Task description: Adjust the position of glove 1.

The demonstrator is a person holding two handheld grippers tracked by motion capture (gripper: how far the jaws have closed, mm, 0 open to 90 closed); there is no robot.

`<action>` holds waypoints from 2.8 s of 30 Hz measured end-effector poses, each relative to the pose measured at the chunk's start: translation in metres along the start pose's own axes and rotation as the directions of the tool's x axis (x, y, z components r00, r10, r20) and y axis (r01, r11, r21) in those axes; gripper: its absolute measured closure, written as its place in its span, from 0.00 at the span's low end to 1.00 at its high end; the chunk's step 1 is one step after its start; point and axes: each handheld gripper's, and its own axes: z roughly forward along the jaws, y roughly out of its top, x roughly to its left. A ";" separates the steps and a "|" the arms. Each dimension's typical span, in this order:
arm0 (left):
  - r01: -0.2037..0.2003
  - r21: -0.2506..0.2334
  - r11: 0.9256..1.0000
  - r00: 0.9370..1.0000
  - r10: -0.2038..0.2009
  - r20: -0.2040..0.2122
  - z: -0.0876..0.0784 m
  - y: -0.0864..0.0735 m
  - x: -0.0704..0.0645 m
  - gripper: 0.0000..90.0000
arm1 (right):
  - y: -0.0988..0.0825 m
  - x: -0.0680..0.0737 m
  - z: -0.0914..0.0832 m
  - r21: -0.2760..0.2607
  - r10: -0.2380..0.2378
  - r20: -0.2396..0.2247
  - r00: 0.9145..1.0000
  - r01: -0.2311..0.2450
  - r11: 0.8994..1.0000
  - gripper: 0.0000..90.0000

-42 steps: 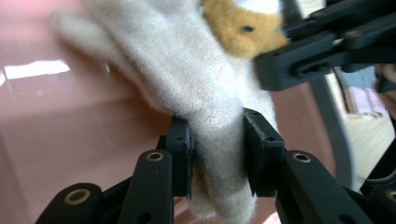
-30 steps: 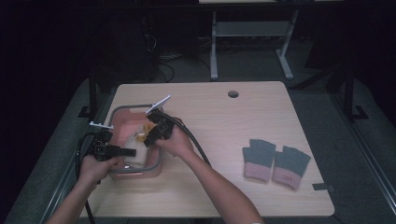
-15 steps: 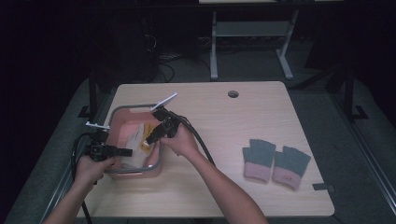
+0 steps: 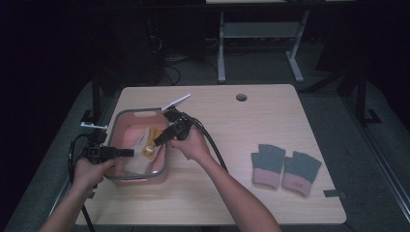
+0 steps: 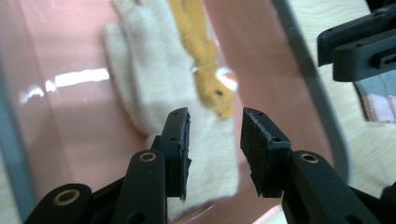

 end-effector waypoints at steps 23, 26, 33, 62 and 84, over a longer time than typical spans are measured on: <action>-0.096 -0.082 0.992 0.989 0.104 0.102 0.009 0.012 -0.050 0.58 | -0.020 -0.019 -0.046 -0.084 0.023 -0.007 1.000 -0.023 0.996 0.75; -0.102 -0.080 0.991 0.987 0.111 0.113 0.013 0.013 -0.055 0.56 | -0.023 -0.021 -0.053 -0.098 0.025 -0.004 1.000 -0.025 0.995 0.75; -0.136 -0.089 0.987 0.984 0.145 0.107 0.020 0.013 -0.071 0.48 | -0.033 -0.030 -0.067 -0.120 0.043 -0.005 0.999 -0.044 0.992 0.71; -0.219 -0.072 0.973 0.959 0.228 0.169 0.051 0.022 -0.121 0.32 | -0.074 -0.061 -0.118 -0.191 0.107 0.021 0.994 -0.101 0.976 0.60; -0.298 -0.058 0.953 0.925 0.303 0.230 0.083 0.025 -0.168 0.31 | -0.115 -0.080 -0.165 -0.244 0.164 0.072 0.984 -0.143 0.959 0.58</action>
